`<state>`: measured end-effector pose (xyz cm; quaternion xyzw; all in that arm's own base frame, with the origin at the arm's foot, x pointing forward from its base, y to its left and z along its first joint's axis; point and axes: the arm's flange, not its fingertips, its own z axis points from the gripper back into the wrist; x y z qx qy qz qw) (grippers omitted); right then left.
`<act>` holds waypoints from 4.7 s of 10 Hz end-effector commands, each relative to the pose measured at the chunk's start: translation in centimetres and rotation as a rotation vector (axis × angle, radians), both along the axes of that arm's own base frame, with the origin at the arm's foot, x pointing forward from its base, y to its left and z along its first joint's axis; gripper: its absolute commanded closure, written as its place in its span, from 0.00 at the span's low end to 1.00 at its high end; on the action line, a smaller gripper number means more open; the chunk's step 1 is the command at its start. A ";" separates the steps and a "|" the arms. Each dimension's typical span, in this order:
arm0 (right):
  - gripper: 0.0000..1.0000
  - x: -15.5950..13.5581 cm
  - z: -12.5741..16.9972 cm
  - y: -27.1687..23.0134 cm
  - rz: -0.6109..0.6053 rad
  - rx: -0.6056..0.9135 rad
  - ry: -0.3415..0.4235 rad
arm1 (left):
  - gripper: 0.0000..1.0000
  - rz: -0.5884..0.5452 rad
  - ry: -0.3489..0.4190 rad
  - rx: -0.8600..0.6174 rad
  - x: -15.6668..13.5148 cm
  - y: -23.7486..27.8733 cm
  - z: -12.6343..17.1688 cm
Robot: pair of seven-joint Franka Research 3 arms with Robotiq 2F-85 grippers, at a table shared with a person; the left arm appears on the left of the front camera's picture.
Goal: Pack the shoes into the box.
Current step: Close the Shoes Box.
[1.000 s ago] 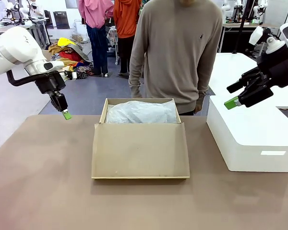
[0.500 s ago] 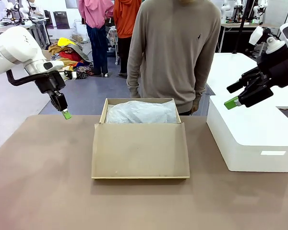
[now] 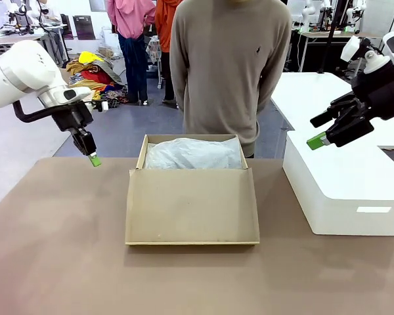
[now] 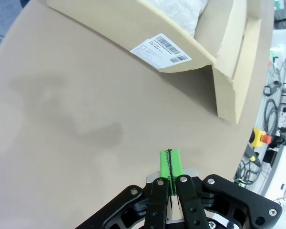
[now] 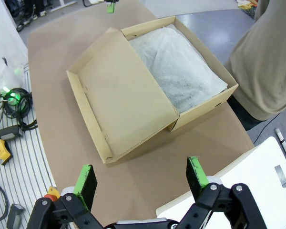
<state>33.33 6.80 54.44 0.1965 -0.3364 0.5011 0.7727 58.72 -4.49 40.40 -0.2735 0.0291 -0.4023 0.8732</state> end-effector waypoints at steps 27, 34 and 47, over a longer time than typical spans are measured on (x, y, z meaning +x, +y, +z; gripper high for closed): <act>0.00 0.2 0.0 0.1 0.014 0.028 -0.005 | 1.00 0.003 0.000 -0.171 -5.3 -6.1 -8.9; 0.00 0.2 0.0 0.1 0.014 0.028 -0.005 | 1.00 -0.003 0.050 -0.234 -6.0 -6.9 -10.7; 0.00 0.2 0.0 0.1 0.014 0.028 -0.005 | 1.00 -0.035 0.165 -0.354 -6.1 -7.7 -11.5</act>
